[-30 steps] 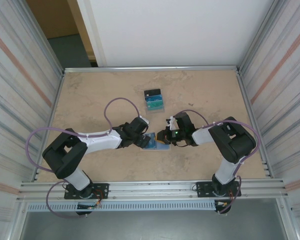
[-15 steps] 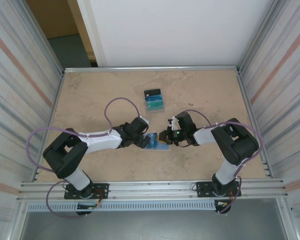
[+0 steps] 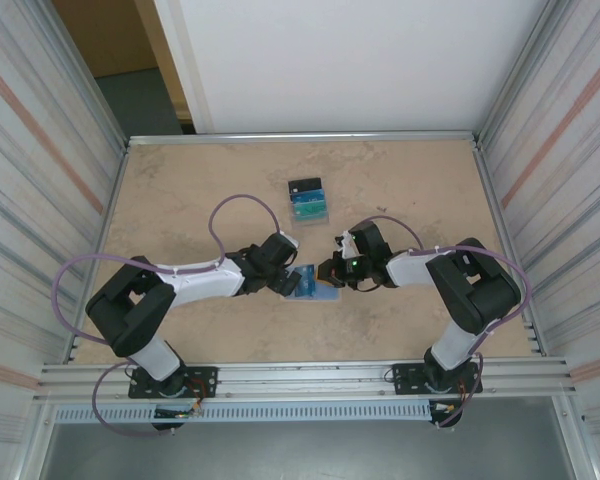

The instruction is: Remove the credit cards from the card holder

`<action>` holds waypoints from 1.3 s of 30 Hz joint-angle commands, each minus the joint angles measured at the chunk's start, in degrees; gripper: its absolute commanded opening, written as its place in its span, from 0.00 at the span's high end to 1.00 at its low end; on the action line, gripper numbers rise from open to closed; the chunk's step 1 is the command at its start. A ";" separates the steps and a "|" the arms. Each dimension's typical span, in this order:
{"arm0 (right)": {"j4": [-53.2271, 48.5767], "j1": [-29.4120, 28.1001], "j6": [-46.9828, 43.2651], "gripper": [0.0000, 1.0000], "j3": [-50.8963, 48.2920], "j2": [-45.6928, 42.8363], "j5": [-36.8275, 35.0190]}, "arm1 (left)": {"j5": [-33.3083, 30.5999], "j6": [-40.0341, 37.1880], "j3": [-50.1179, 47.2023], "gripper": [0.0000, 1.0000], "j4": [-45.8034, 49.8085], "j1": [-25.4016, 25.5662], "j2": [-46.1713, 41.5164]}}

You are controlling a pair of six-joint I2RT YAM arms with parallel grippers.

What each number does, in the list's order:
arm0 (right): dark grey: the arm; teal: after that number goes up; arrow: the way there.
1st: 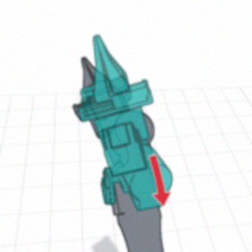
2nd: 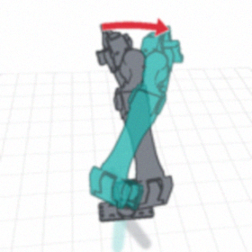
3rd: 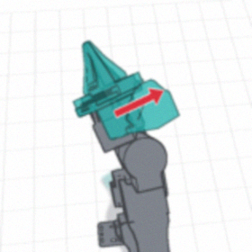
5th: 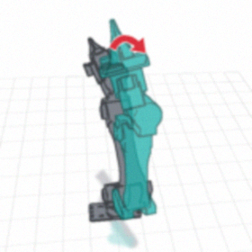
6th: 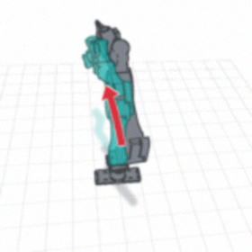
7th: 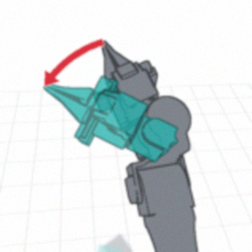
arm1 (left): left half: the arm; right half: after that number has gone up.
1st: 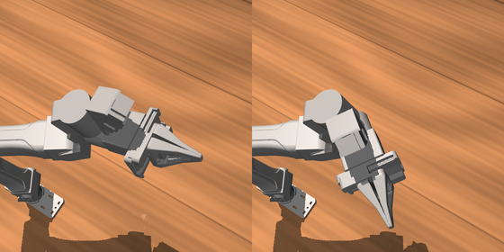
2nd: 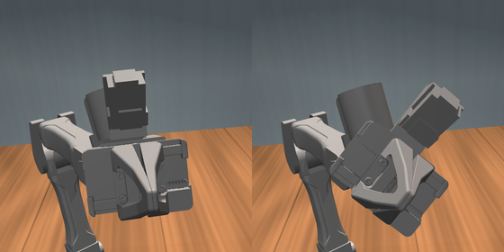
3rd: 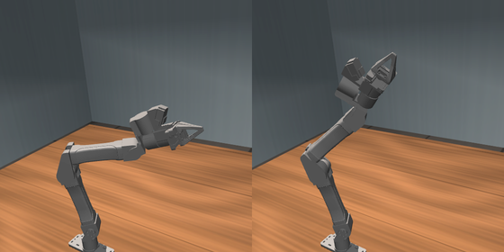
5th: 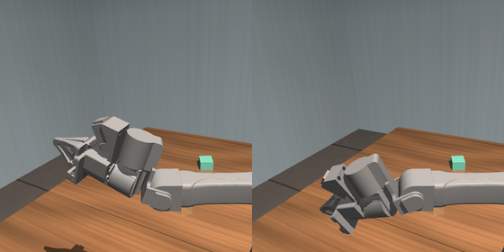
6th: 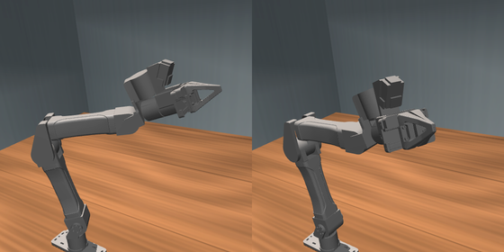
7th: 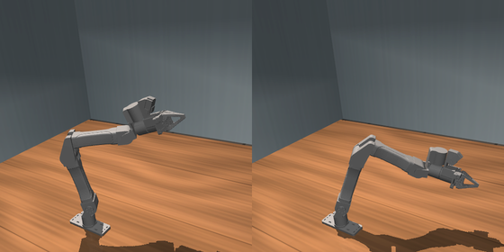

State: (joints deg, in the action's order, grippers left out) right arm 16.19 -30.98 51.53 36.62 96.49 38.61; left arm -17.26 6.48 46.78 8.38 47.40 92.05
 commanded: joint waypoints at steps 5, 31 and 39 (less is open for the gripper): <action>-2.17 -0.39 -1.57 0.96 0.91 -0.70 -1.22 | 2.09 -0.27 2.51 0.01 0.40 0.68 -1.60; -7.19 -0.30 -3.45 0.88 0.56 -5.01 -4.59 | 0.72 -1.75 2.17 0.01 1.96 0.94 4.31; -1.60 -2.23 -1.97 0.79 0.78 -3.65 -3.25 | 0.21 -1.20 2.22 0.01 3.02 1.03 5.73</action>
State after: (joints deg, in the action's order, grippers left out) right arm 12.01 -32.62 49.04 36.64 93.06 34.70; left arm -15.51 5.82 49.30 8.08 48.05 95.35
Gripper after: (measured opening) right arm 0.204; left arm 0.986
